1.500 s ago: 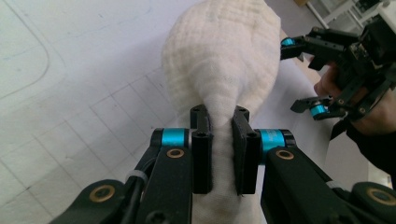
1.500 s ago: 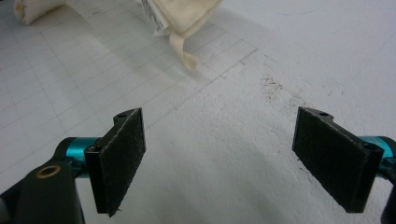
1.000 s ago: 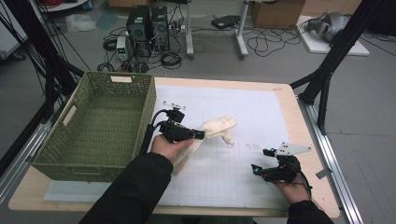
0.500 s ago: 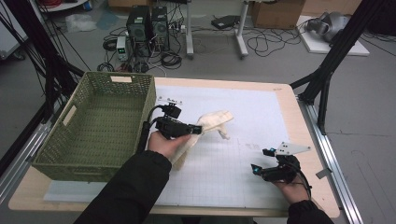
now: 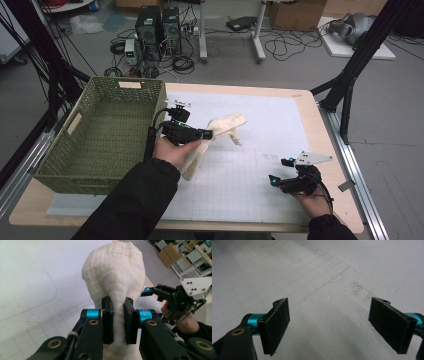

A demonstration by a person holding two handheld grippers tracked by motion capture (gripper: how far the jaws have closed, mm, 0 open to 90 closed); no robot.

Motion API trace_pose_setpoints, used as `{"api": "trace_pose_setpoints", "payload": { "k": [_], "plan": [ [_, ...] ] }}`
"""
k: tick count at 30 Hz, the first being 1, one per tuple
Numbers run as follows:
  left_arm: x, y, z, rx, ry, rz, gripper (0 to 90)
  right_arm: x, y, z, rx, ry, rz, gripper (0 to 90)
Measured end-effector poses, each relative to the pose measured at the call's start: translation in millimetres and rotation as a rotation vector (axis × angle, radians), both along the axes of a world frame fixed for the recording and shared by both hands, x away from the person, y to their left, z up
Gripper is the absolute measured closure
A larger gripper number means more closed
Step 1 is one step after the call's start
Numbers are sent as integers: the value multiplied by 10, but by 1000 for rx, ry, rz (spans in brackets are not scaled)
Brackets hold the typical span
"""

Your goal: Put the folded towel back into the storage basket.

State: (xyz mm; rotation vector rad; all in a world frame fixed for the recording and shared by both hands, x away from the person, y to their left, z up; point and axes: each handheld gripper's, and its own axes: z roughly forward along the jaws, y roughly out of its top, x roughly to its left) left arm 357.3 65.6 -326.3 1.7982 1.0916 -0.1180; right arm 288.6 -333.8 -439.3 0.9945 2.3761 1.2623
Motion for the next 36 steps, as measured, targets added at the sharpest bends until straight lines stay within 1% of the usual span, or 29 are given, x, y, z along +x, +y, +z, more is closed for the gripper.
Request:
{"api": "trace_pose_setpoints", "payload": {
  "k": [3,4,8,12,16,21,23,28,30,32,34,36],
  "plan": [
    [-7,32,35,2,-9,13,803,1,2,-1,0,1,-1,166],
    [-14,41,52,1,-19,20,803,3,1,0,-1,-1,0,166],
    [-30,74,109,2,-39,44,804,11,6,0,-3,-3,3,166],
    [-27,153,175,7,-49,80,804,18,18,0,-5,-3,6,166],
    [-19,271,222,2,-59,131,805,25,24,-3,-7,-3,4,166],
    [-19,394,252,-12,-54,181,805,37,41,-4,-10,-1,9,166],
    [-22,431,262,-11,-49,205,805,41,49,-7,-11,2,12,166],
    [-21,497,273,-13,-34,241,805,50,53,-10,-10,0,15,166],
    [-23,518,280,-15,-36,254,806,49,51,-7,-8,5,9,166],
    [-26,537,288,-20,-35,266,805,55,44,-8,-5,-2,7,166],
    [-29,563,292,-13,-32,282,805,60,39,-8,-6,-4,8,166],
    [-37,585,298,-16,-34,294,805,59,43,-9,-6,0,7,166]
  ]
}}
